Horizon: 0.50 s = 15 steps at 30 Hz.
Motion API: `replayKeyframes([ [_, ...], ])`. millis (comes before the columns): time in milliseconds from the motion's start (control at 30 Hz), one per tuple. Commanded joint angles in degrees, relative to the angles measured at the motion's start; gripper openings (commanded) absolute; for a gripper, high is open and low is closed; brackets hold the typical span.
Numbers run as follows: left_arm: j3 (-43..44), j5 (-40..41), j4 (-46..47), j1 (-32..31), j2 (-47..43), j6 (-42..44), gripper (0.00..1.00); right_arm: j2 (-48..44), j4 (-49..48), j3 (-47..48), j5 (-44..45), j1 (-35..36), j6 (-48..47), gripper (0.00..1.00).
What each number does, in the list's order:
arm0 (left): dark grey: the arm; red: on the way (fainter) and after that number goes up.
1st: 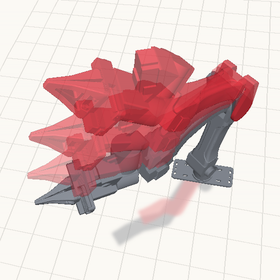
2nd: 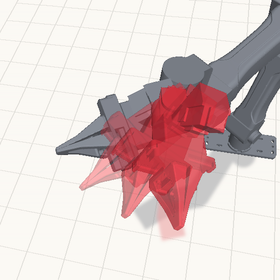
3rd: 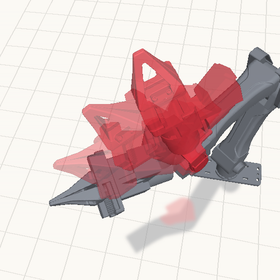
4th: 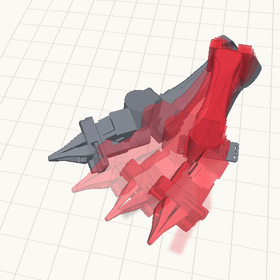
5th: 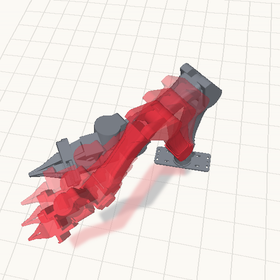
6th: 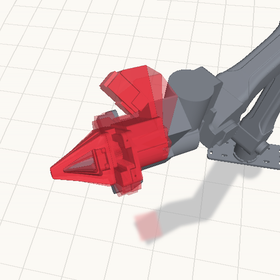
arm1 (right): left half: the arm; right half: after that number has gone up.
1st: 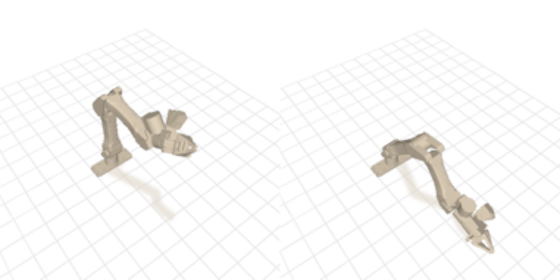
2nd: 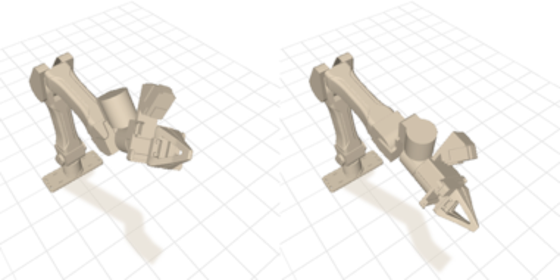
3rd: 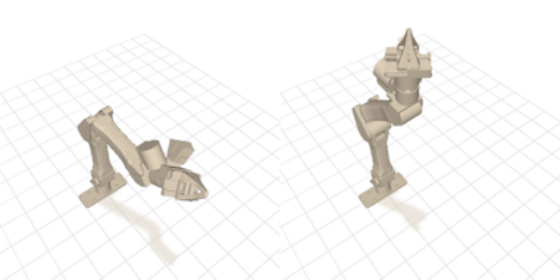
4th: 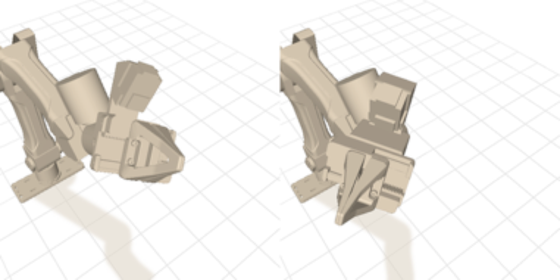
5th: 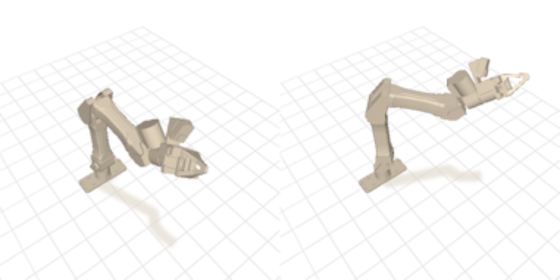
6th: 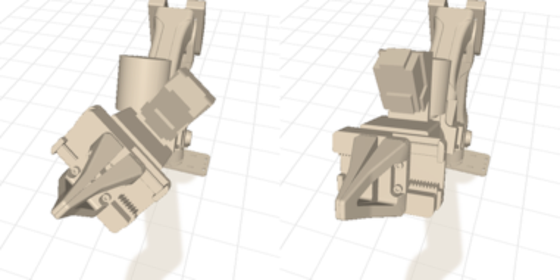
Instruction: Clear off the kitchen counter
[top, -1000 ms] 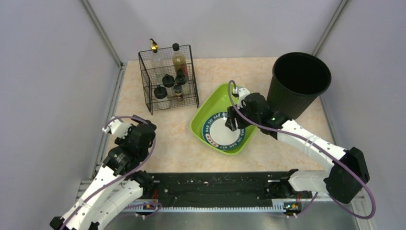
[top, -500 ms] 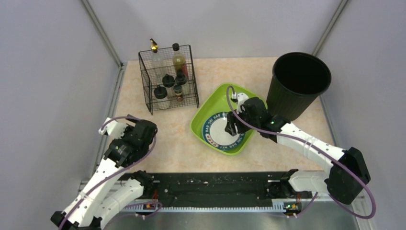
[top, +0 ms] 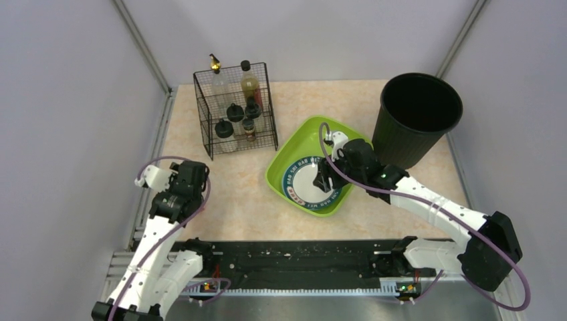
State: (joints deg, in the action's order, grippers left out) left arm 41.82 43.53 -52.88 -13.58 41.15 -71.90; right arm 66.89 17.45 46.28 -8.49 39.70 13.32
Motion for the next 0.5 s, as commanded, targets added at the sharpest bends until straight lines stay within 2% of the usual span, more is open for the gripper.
replayKeyframes([
  [0,-1.3,-3.3,5.1,1.7,1.8,3.1,0.73,-2.6,-2.8,-1.0,-1.3,1.0,0.5,0.61],
  [233,-3.3,-5.8,8.0,5.3,3.4,6.1,0.61,-2.8,-3.8,-2.1,-1.9,1.1,0.8,0.61],
  [467,-6.0,-9.7,10.9,9.7,4.3,8.8,0.60,-2.7,-4.0,-2.4,-2.1,1.1,0.8,0.61],
])
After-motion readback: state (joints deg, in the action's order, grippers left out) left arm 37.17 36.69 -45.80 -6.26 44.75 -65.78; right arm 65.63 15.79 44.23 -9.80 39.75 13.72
